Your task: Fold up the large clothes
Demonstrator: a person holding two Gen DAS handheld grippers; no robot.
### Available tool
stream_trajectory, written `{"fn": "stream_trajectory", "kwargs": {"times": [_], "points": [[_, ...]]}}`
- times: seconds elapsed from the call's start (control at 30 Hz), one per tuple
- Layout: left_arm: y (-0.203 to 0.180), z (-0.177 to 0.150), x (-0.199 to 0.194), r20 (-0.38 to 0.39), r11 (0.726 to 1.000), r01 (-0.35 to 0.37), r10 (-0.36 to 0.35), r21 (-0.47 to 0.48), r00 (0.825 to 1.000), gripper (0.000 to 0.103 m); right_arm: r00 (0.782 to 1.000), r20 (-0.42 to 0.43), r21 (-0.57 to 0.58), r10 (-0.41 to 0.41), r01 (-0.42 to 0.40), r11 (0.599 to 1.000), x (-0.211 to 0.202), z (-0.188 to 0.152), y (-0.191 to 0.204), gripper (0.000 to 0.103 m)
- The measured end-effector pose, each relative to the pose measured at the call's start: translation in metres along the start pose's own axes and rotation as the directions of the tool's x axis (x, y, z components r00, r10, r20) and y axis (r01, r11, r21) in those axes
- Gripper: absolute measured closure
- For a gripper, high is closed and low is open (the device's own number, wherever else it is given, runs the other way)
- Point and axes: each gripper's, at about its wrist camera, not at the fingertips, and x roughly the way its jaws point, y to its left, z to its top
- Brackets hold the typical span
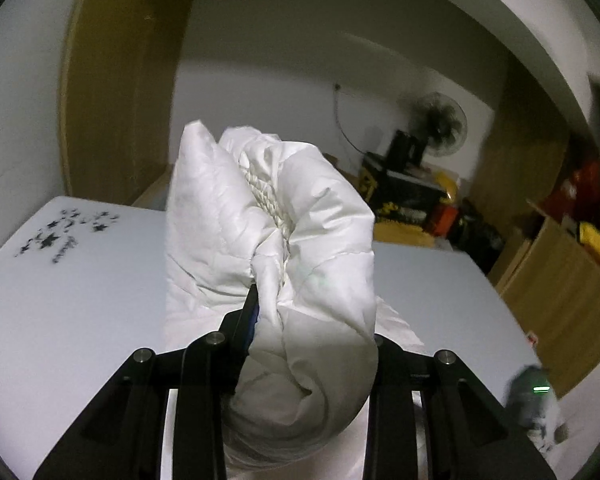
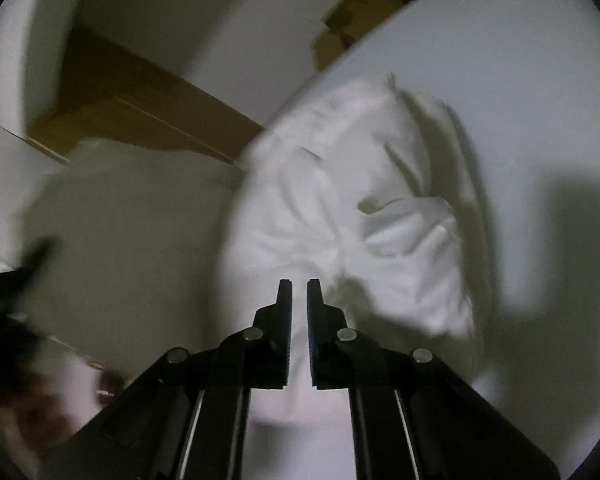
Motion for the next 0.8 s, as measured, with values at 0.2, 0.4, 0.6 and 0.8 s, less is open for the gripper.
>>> {"fn": "stream_trajectory", "kwargs": {"times": [0.2,0.4,0.6,0.8], "points": [[-0.085,-0.045,0.046,-0.095,0.990,0.041,-0.028,0.137,0.995,0.072,0.993,0.114,0.041,-0.043,0.039,0.998,-0.068,-0.025,-0.025,0.078],[-0.129,-0.105,0.097,-0.215,0.959,0.012,0.052,0.284,0.975,0.069,0.986,0.150,0.102,-0.068,0.053,0.993,-0.090,-0.025,-0.050,0.078],[-0.140,-0.135,0.123,-0.246,0.933,-0.014,0.110,0.360,0.963,0.062,0.984,0.162,0.118,-0.076,0.058,0.991,-0.090,-0.017,-0.055,0.074],[-0.125,-0.117,0.122,-0.305,0.969,0.108,-0.035,0.224,0.952,0.047,0.970,0.211,0.146,-0.123,0.093,0.985,-0.107,-0.015,-0.043,0.050]]}}
